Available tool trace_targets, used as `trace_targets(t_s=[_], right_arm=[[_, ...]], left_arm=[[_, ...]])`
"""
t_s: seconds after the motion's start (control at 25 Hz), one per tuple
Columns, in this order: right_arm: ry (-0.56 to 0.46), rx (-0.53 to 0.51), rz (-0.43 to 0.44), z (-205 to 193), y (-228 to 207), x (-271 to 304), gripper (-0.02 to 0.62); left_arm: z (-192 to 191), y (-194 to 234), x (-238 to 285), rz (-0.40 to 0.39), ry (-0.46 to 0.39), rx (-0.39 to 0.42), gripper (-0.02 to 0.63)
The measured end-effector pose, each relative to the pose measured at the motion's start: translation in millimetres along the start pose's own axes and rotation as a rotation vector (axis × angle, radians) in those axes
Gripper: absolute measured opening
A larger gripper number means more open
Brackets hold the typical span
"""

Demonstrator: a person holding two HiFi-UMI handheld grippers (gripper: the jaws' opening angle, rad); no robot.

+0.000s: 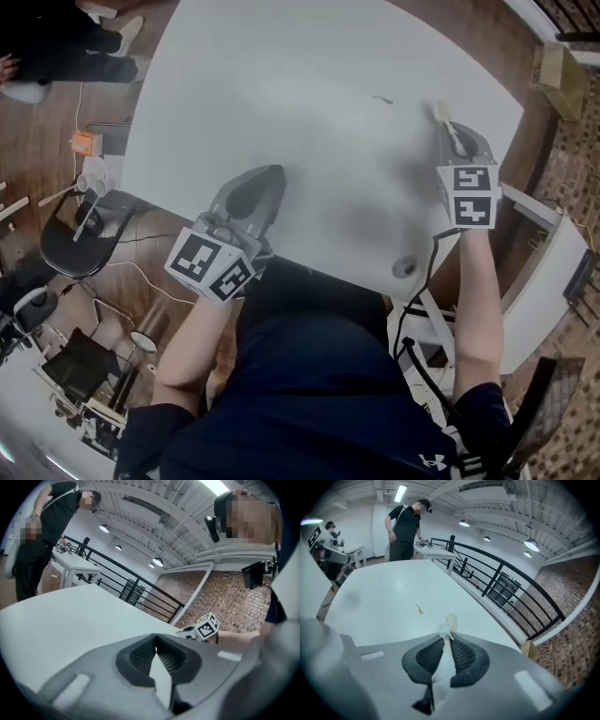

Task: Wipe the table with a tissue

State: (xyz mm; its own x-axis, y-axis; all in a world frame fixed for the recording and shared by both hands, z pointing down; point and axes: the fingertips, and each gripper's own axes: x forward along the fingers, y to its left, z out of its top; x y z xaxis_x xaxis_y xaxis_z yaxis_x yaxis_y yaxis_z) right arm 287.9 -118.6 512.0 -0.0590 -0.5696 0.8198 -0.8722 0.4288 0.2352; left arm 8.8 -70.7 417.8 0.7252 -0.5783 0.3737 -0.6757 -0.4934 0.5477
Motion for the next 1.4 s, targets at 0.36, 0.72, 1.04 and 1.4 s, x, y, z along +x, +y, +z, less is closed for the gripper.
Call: trace_targets(t_s=[0.36, 0.72, 1.04, 1.4], right_arm=[[0.129, -0.15, 0.029, -4.6, 24.0, 35.9, 0.018], [0.202, -0.251, 0.038, -10.4, 24.1, 49.5, 0.018], [0.208, -0.218, 0.088, -3.3, 34.3, 52.9, 0.018], [0.212, -0.239, 0.12, 2.7, 44.4, 53.5, 0.018]], left_arm=[[-16.5, 33.0, -8.8, 0.039, 0.003, -0.066, 0.005], [-13.6, 41.7, -6.8, 0.047, -0.015, -0.089, 0.005], [-9.6, 56.3, -11.3, 0.072, -0.024, -0.116, 0.005], [-10.0, 59.0, -13.2, 0.083, -0.037, -0.142, 0.005]])
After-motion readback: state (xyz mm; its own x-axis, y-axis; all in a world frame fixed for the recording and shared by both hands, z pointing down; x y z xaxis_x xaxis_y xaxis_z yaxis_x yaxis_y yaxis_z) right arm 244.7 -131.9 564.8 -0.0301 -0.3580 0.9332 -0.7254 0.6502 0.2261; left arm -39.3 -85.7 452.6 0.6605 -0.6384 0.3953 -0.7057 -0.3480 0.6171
